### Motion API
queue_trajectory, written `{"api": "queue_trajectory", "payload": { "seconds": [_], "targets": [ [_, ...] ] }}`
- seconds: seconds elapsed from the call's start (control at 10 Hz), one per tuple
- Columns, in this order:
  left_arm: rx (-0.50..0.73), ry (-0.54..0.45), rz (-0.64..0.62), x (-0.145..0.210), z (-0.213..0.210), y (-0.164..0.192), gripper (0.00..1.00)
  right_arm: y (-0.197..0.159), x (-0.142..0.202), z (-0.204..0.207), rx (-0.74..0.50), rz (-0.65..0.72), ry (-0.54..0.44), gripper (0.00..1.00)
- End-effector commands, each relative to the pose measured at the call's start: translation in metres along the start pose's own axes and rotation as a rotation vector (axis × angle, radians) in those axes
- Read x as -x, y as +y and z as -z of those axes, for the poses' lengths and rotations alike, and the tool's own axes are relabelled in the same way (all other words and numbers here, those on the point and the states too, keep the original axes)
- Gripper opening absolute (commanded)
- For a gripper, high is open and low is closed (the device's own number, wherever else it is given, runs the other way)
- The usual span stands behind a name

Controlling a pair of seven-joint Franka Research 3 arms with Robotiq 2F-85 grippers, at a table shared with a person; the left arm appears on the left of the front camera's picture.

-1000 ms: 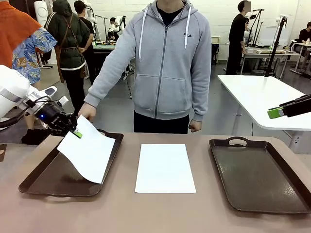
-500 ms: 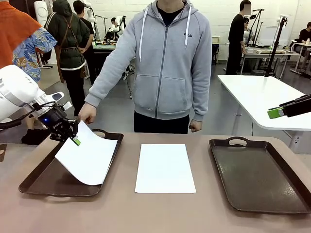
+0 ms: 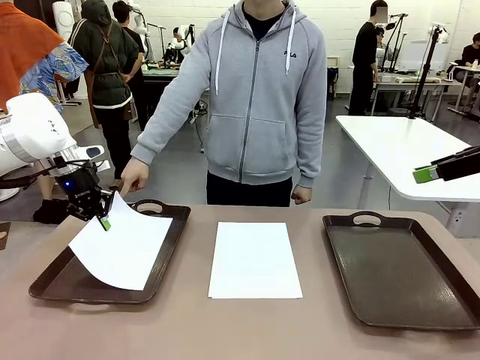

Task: Sort the A4 documents.
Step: Place the A4 Paper in the designated Handle tray.

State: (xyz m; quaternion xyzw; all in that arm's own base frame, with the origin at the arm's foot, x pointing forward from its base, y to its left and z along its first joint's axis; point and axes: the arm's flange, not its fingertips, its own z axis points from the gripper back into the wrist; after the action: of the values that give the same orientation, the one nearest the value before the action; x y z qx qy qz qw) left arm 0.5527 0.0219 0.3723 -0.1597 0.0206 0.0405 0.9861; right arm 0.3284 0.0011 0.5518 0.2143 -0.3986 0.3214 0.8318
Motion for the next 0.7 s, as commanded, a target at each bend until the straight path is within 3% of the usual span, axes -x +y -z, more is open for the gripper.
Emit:
{"api": "queue_trajectory", "payload": {
  "seconds": [0.0, 0.6],
  "targets": [
    [-0.031, 0.007, -0.018, -0.004, 0.005, -0.004, 0.01, -0.001, 0.001, 0.002, -0.016, 0.0, -0.005, 1.0],
    [0.028, 0.005, 0.002, -0.013, 0.018, -0.01, 0.01, -0.001, 0.001, 0.002, -0.016, 0.0, -0.005, 1.0]
  ]
}}
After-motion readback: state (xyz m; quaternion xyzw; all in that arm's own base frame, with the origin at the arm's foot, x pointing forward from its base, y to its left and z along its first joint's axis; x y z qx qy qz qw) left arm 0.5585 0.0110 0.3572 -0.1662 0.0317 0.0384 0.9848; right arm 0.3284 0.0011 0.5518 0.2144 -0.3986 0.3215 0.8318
